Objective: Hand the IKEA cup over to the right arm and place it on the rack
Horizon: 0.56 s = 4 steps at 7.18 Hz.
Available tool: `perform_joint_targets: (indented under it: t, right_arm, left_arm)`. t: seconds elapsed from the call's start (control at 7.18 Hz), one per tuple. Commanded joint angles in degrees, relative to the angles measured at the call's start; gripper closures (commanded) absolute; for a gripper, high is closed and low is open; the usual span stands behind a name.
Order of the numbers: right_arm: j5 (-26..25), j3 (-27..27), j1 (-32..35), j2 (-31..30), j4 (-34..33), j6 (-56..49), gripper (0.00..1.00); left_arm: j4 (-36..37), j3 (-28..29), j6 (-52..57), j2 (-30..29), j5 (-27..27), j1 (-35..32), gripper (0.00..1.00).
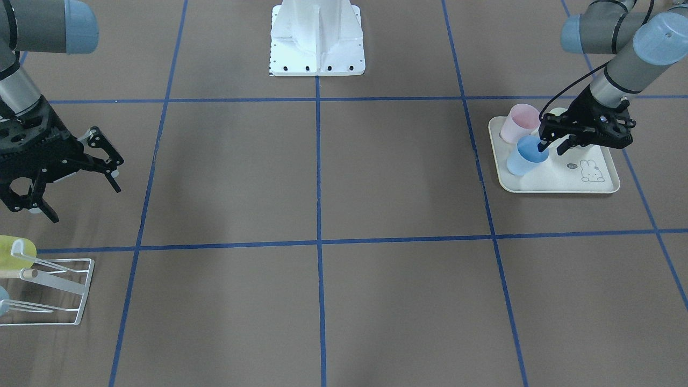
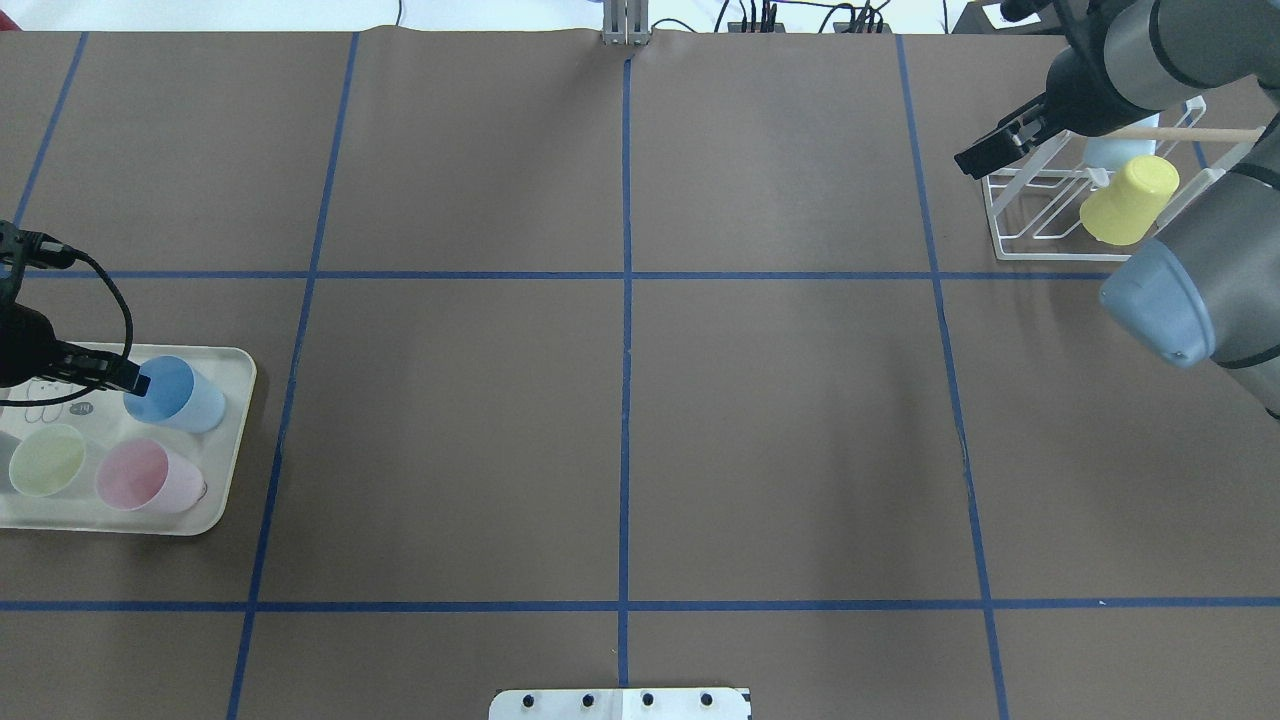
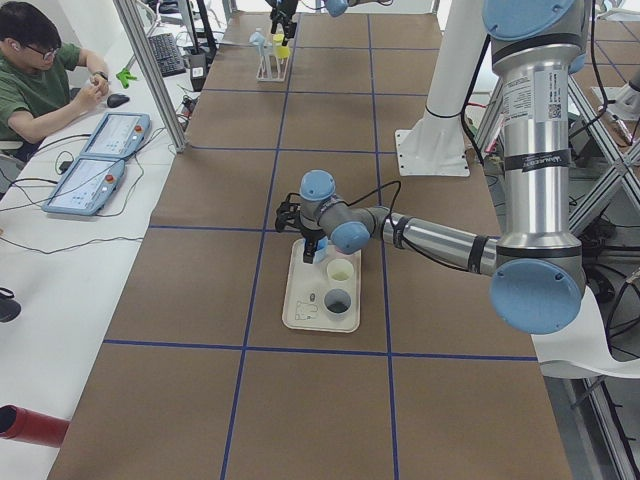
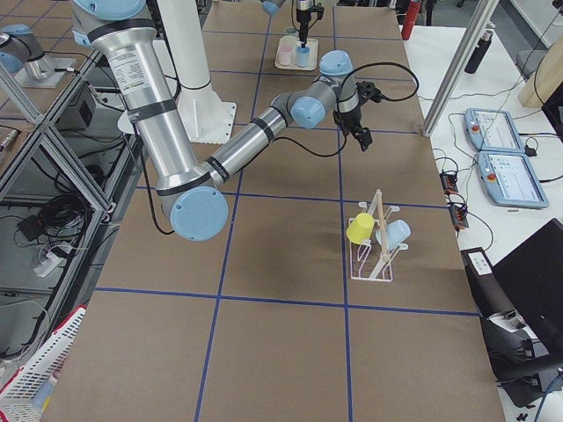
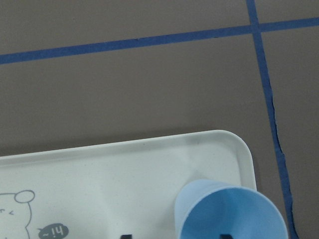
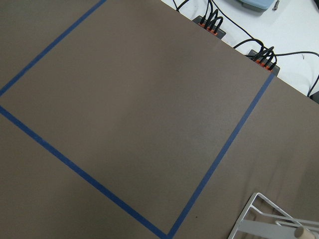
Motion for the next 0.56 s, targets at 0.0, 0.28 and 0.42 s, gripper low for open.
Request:
perform_joint_targets:
  t: [0.0, 0.28, 0.42]
  right_arm:
    - [-0.3, 0.0, -0.1, -0.1, 0.0, 0.0, 0.01]
    - [-0.4, -0.1, -0.2, -0.1, 0.0, 0.0, 0.01]
    - [-0.4, -0.1, -0.2, -0.1, 0.0, 0.0, 0.01]
  left_arm:
    - [0.2, 0.1, 0.0, -0.1, 0.1, 0.8, 0.55]
    - [0.3, 0.5, 0.0, -0.2, 0.1, 1.3, 0.77]
    - [0.3, 0.7, -0.1, -0.2, 0.1, 1.3, 1.00]
